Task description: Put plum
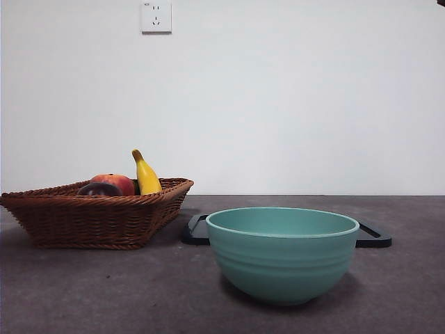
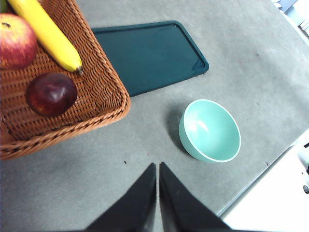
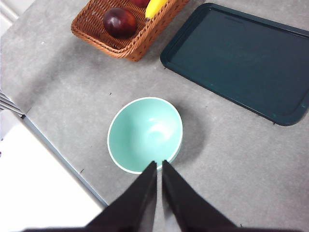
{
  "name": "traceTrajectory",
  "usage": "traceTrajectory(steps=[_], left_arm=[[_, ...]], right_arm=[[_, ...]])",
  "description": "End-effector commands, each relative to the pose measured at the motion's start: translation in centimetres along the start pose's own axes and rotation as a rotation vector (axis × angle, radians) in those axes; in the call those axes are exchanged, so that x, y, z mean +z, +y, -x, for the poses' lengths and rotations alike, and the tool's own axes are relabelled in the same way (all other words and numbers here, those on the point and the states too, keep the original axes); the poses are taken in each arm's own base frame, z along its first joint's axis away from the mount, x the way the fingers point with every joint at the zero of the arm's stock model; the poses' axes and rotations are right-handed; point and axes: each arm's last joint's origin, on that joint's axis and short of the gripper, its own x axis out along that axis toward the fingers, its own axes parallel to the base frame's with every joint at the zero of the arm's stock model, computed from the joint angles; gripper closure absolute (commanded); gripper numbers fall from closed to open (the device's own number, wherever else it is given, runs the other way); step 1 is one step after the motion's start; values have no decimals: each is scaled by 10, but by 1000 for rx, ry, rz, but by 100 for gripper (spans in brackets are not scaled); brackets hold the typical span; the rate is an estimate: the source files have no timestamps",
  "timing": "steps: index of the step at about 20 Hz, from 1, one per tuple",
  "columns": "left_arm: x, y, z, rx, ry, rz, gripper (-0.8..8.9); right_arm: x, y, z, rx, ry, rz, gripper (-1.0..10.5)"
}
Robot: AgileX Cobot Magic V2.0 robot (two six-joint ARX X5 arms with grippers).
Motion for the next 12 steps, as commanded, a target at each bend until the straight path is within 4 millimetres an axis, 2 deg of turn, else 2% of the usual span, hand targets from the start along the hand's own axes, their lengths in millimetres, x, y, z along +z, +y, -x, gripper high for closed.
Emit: traceTrajectory(steps=[1, 3, 4, 5, 12], left_arm=[[6, -2, 3, -3, -21, -30, 647], [6, -2, 3, -3, -21, -29, 448], [6, -2, 3, -3, -21, -28, 387], [6, -2, 3, -3, -21, -23, 357], [8, -1, 3, 16, -36, -24, 339]], right_arm=[[5, 2, 2, 6, -13, 20, 833], [5, 2, 2, 6, -13, 6, 615], [5, 2, 2, 6, -13, 1, 559], [5, 2, 2, 6, -13, 0, 554], [5, 2, 2, 6, -13, -4, 554]])
